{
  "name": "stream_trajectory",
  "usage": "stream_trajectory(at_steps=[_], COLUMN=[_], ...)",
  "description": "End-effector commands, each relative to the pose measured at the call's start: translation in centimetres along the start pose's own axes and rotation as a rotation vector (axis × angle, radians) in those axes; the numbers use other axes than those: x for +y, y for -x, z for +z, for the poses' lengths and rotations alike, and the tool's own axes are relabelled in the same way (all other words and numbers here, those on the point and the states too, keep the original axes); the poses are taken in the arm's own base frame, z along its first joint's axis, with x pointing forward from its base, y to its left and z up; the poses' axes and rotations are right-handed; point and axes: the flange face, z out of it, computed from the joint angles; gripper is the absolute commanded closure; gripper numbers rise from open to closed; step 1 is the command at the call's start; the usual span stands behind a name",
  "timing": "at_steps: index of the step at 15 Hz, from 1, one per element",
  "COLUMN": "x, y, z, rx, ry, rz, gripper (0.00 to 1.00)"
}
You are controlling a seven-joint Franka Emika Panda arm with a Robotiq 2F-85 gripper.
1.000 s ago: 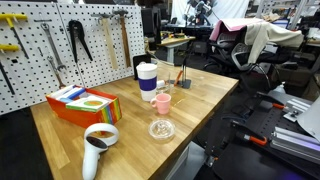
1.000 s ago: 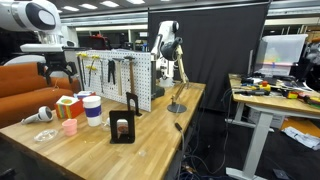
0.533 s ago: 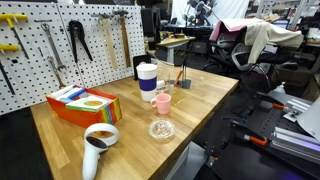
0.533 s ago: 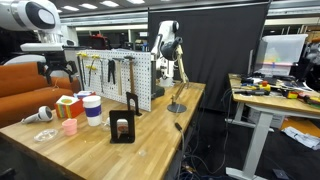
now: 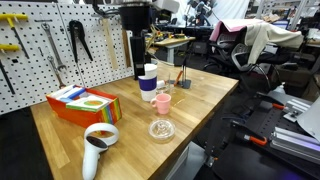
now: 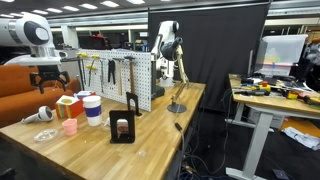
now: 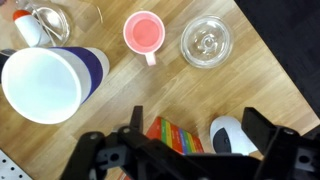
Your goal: Pour the contents of the pink cup into the white and blue cup
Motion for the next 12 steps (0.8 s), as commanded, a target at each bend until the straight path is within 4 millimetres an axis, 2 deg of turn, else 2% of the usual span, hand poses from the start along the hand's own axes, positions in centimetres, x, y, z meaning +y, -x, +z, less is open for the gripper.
stream_trajectory(at_steps=[1,2,3,5,12], x=[1.2,1.8,0.9,1.7,2.1], y=[-0.4,-0.2,0.1,0.2,-0.2], z=[3.4,4.6,3.9,5.3,5.1], rx=[-0.009,-0.039,-0.032,-0.05,-0.03], ry=[-0.026,-0.022,-0.032,-0.039,-0.025], rz=[-0.105,-0.117,-0.074,-0.088,-0.073], gripper=[0.0,0.0,0.0,0.0,0.0])
